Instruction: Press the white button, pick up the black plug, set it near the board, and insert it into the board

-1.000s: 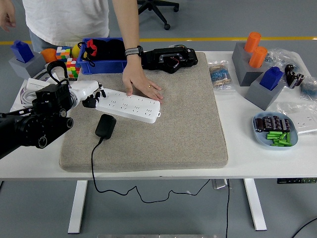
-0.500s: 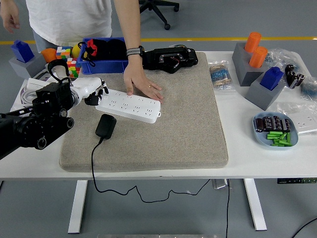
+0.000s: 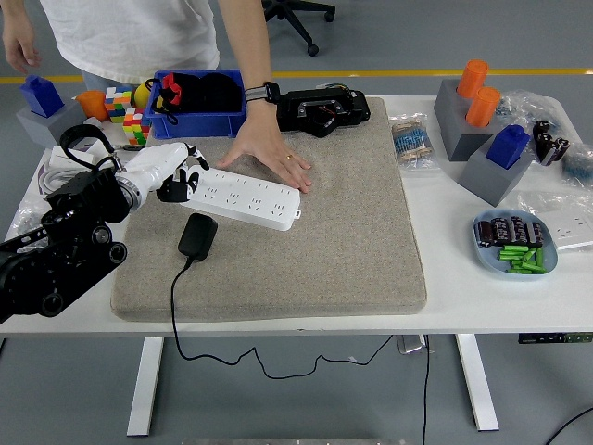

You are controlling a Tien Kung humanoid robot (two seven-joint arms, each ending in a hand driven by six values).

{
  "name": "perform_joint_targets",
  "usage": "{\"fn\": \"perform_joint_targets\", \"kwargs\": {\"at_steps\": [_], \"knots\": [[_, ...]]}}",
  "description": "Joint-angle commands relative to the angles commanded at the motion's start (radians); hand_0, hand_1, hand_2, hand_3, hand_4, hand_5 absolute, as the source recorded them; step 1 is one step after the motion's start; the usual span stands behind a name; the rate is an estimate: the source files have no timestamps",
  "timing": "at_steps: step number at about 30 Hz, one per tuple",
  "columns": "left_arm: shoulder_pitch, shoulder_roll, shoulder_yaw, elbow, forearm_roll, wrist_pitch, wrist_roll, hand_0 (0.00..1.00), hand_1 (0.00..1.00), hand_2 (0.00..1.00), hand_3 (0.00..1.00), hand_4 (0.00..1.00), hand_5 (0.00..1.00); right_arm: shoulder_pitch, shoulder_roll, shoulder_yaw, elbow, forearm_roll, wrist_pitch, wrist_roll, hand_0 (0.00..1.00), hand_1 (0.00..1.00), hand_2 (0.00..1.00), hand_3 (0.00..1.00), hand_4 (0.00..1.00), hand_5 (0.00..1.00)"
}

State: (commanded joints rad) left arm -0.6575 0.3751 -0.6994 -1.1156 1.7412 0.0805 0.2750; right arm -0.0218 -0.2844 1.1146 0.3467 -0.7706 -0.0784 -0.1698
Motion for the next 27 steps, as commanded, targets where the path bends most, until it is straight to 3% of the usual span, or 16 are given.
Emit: {"fn": "perform_joint_targets", "kwargs": {"at_steps": [1,2,7,8,13,14,19,20,25,26,27], "knots": [[0.029,0.001,-0.021,-0.028,0.013,0.009,0.006,0.229,0.470,0.507,0.768,0.789,0.060,-0.001,0.001,0.001,0.000,0.000,0.000,0.001,0.713,0.630,0.652,0.620,0.669,0.382],[0.051,0.001,-0.037,-0.047,0.024,0.014,0.011,0.629,0.742,0.742,0.816,0.933,0.284,-0.001,0.001,0.001,0.000,0.000,0.000,0.000,0.712,0.631,0.652,0.620,0.669,0.382],[0.152,0.001,-0.090,-0.110,0.059,0.035,0.035,0.629,0.742,0.742,0.816,0.933,0.284,-0.001,0.001,-0.001,0.000,-0.003,0.001,0.000,0.712,0.631,0.652,0.620,0.669,0.382],[0.164,0.001,-0.096,-0.117,0.063,0.039,0.037,0.826,0.882,0.901,0.900,0.997,0.503,-0.001,0.001,0.000,0.001,-0.003,0.000,0.001,0.712,0.630,0.652,0.620,0.669,0.381],[0.230,-0.008,-0.125,-0.153,0.086,0.055,0.042,0.826,0.882,0.901,0.900,0.997,0.503,0.001,0.000,-0.001,0.001,-0.004,0.001,0.001,0.712,0.630,0.652,0.620,0.669,0.381],[0.241,-0.011,-0.129,-0.157,0.094,0.062,0.041,0.844,0.898,0.922,0.897,0.998,0.566,0.001,0.001,-0.001,0.001,-0.003,0.001,0.001,0.712,0.630,0.652,0.620,0.669,0.382],[0.269,-0.025,-0.138,-0.152,0.120,0.076,0.042,0.844,0.898,0.922,0.897,0.998,0.566,0.001,0.000,-0.006,0.001,-0.003,0.001,0.001,0.712,0.630,0.652,0.620,0.669,0.382],[0.272,-0.026,-0.139,-0.151,0.122,0.080,0.041,0.791,0.851,0.847,0.860,0.998,0.454,0.001,-0.001,-0.007,0.001,-0.003,0.000,0.001,0.711,0.630,0.652,0.619,0.669,0.381],[0.278,-0.030,-0.133,-0.149,0.146,0.105,0.039,0.791,0.851,0.847,0.860,0.998,0.454,0.002,-0.003,-0.013,0.002,-0.002,0.000,0.002,0.711,0.630,0.652,0.619,0.669,0.381],[0.279,-0.031,-0.132,-0.148,0.150,0.108,0.040,0.659,0.744,0.704,0.806,0.956,0.233,0.002,-0.004,-0.015,0.002,-0.001,0.000,0.003,0.711,0.630,0.651,0.618,0.669,0.381],[0.281,-0.032,-0.131,-0.146,0.157,0.110,0.044,0.659,0.744,0.704,0.806,0.956,0.233,0.002,-0.004,-0.017,0.002,-0.001,-0.001,0.003,0.711,0.630,0.651,0.618,0.669,0.381]]}}
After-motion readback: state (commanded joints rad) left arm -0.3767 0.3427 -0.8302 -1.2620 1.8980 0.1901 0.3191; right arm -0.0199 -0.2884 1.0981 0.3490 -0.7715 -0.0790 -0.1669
